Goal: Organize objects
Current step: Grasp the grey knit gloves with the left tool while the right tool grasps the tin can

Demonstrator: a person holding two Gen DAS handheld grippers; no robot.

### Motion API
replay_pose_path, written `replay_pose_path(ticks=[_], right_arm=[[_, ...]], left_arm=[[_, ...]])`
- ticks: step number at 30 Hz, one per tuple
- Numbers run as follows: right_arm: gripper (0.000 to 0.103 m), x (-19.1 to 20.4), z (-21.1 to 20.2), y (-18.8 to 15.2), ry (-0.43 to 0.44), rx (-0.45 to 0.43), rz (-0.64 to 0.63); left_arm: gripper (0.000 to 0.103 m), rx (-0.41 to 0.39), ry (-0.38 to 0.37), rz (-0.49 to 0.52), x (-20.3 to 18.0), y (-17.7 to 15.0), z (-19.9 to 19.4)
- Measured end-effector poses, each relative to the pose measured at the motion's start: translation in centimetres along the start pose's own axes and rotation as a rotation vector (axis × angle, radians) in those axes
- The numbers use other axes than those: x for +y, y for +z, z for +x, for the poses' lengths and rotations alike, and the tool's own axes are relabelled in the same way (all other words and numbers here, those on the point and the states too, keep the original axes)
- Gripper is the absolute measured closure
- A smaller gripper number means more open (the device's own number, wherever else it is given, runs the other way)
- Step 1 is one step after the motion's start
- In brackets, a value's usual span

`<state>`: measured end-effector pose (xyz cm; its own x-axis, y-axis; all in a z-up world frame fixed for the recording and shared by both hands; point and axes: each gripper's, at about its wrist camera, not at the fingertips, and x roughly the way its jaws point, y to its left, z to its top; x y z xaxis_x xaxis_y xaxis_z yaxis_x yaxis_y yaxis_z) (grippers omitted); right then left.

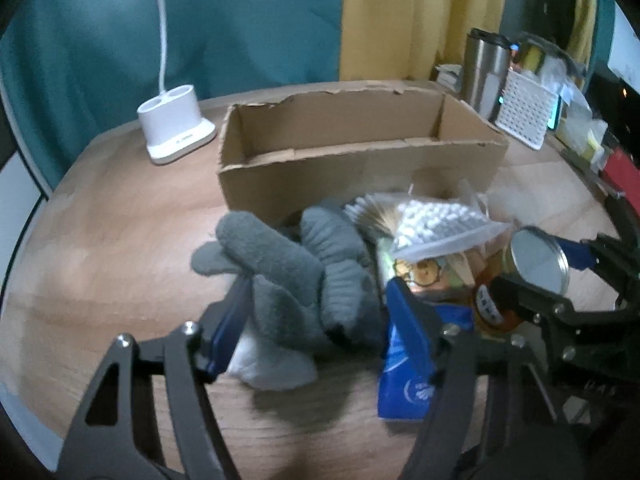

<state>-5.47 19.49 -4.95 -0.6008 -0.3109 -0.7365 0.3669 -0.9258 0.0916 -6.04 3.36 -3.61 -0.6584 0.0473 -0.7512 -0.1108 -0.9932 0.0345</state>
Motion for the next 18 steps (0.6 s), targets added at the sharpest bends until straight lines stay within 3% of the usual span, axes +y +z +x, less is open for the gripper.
replay_pose_path(ticks=[6,9,11,18], right_arm=[[0.043,0.0,0.0,-0.2,0.019,0.004,-0.011],[0.043,0.0,0.0,-0.3,0.025,0.002,-0.013],[0.043,0.0,-0.1,-0.3,0.027,0.002,-0.017],[0.044,0.1,-1.0,0.1,0.038,-0.023,-0.03]], left_arm=[[0.034,0.035,0.002,0.062,-1.2,-0.3,1.6],[0.054,0.037,-0.032,0.063,-1.3,-0.2,1.6],[0.061,0.04,-0.065,0.042,-1.1,-0.1,1.5],[0.066,0.029,-0.105,-0.004,-0.5,0.0,0.6]])
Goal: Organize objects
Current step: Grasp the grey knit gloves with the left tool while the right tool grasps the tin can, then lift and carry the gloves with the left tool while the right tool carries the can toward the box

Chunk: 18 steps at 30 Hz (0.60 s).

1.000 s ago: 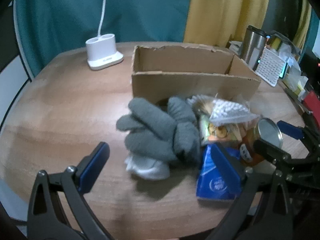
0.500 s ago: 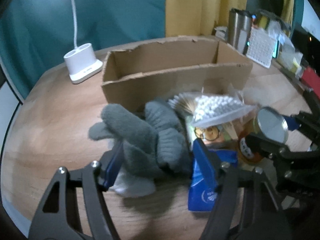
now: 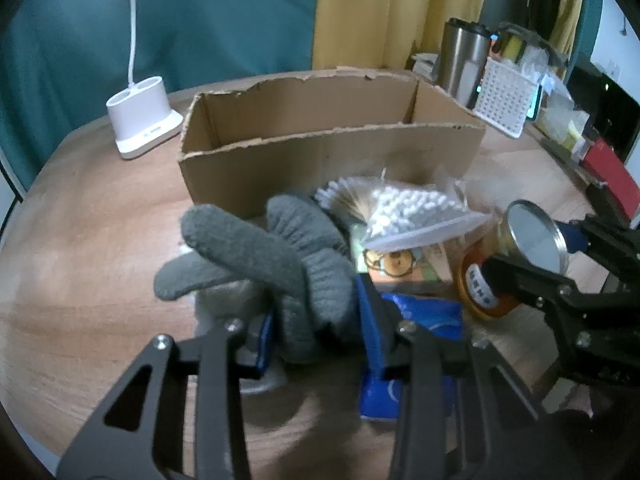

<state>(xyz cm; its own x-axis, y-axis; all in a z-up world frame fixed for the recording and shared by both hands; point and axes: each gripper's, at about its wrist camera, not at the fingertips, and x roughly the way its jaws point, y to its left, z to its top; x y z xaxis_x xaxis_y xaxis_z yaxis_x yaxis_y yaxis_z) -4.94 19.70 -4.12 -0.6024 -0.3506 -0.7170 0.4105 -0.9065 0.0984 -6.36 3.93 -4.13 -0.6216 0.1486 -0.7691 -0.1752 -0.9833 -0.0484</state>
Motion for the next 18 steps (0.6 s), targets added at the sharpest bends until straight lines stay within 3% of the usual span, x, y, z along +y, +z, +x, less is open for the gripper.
replay_pose_path(ticks=[18], right_arm=[[0.044,-0.4,-2.5,3.0,-0.027,-0.069,-0.038]], left_arm=[[0.067,-0.111,-0.028,-0.083,2.3,1.8,-4.8]])
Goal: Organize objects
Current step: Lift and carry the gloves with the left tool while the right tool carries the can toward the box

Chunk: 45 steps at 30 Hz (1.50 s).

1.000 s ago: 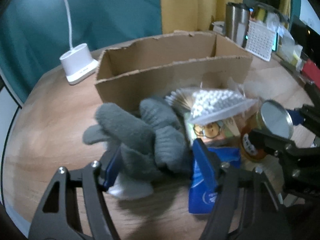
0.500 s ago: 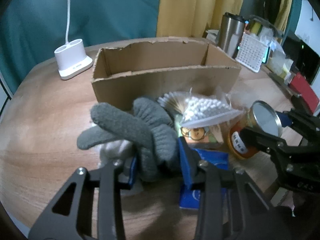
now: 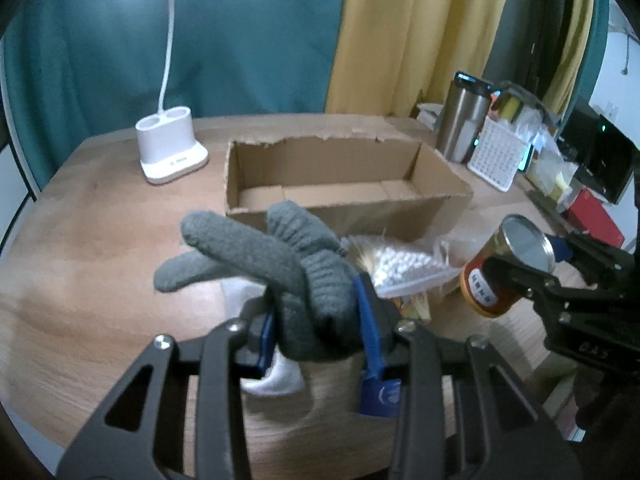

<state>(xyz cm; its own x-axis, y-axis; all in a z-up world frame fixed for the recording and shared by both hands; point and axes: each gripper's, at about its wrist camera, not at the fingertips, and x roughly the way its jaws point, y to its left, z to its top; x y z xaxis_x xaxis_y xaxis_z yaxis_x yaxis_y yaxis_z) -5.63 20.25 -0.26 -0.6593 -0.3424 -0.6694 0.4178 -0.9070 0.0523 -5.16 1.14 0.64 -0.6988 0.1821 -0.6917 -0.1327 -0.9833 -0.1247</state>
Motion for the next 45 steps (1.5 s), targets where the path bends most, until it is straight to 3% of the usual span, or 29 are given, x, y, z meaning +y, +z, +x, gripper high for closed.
replay_pose_path(ticks=[20,45], right_arm=[[0.044,-2.0,-1.1,4.1,-0.024,-0.068,-0.03],[0.044,-5.0,2.8,8.8,-0.011,-0.065,-0.06]], left_arm=[[0.067,-0.115,-0.04,0.008,-1.4,4.8,-2.2],[0.067,-0.093,-0.084,0.012,-3.4,9.4,3.4]])
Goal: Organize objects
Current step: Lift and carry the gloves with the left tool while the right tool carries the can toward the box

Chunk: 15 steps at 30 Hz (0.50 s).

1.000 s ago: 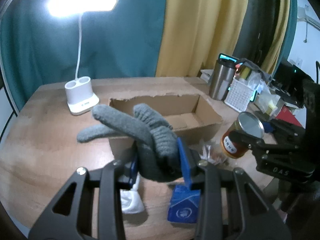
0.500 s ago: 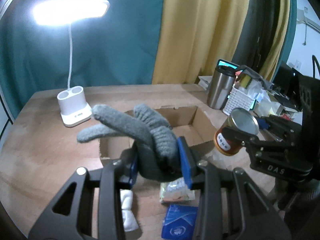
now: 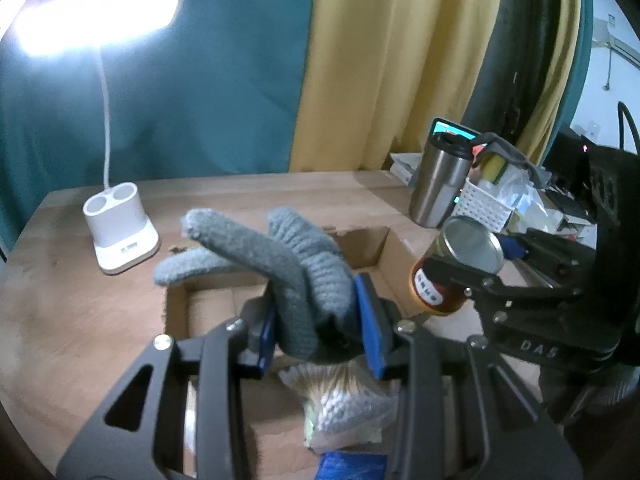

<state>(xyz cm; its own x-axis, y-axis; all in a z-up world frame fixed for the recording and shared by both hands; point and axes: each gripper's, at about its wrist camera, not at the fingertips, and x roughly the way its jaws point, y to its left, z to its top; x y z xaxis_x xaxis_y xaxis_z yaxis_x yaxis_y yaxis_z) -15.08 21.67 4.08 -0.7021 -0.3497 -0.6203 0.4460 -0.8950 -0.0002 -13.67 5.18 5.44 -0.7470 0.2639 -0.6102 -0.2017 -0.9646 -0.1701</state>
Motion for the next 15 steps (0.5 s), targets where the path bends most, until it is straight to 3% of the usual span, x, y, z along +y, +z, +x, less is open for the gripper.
replay_pose_path(ticks=[15], right_arm=[[0.044,-1.5,3.6,0.4,0.028,0.046,0.015]], left_arm=[[0.067,0.05,-0.016,-0.016,0.1,0.3,4.1]])
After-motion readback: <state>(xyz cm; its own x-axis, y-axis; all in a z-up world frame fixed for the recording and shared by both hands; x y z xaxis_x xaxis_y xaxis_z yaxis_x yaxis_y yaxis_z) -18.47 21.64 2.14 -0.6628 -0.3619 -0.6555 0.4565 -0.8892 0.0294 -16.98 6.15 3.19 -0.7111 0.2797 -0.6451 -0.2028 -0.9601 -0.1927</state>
